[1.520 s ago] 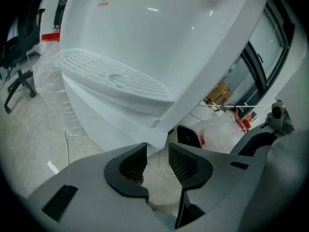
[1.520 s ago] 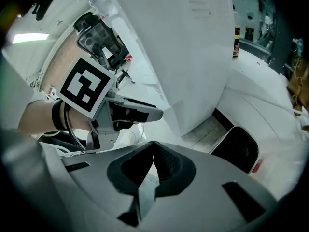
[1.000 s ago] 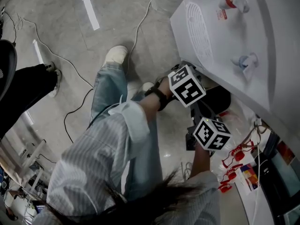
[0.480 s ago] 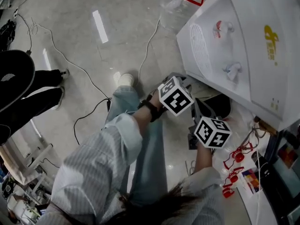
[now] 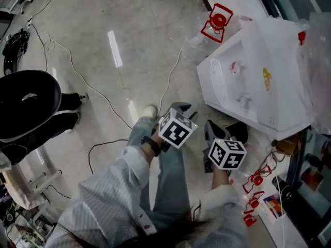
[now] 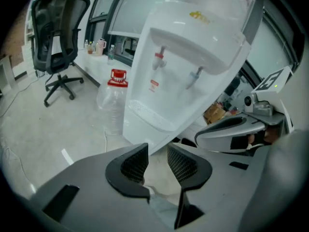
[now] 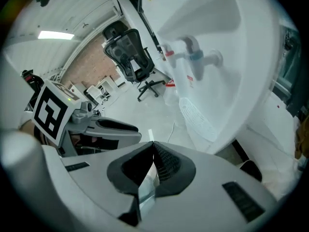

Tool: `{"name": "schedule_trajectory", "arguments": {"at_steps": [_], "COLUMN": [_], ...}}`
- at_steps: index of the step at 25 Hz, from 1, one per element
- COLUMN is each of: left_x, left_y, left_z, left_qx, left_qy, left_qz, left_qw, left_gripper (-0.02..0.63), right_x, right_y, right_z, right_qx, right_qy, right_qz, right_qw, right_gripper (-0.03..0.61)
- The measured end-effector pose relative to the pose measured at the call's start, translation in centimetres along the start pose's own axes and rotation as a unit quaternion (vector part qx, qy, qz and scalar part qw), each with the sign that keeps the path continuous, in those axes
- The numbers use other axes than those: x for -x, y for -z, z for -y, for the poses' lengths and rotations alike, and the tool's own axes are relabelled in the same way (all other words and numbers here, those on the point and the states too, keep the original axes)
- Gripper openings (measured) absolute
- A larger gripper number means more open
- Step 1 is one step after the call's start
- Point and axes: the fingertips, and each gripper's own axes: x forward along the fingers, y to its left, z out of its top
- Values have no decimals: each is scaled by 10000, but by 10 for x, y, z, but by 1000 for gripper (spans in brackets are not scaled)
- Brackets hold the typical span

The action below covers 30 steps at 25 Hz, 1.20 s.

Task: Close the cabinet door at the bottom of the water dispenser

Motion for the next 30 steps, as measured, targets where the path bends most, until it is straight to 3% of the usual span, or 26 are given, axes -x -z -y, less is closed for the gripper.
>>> {"name": "schedule_trajectory", "arguments": {"at_steps": [8,17,22,30], "left_x": [96,191,249,320], "left_y": [-58,-154,-201,-245], "left_z": [11,32,57,106], "left_qx": [-21,-565,-1056,-1850], "left_qy": [1,192,283,667], "left_qz": [496,1285,1895,2673], "left_qw": [9988,9899,9758,9433], "left_gripper": [132,124,106,37], "right_x": [50,124,177,259], "right_y": [-84,-173,-220,-268], "right_z": [-67,-121,-150,-189], "right_qx": [365,449,742,1132], "right_qy": [-83,35,85,243], "right_qz": [506,1485,2130,3153], "right_qw": [9980,9879,9742,9419], "right_gripper": [14,14,14,14]}}
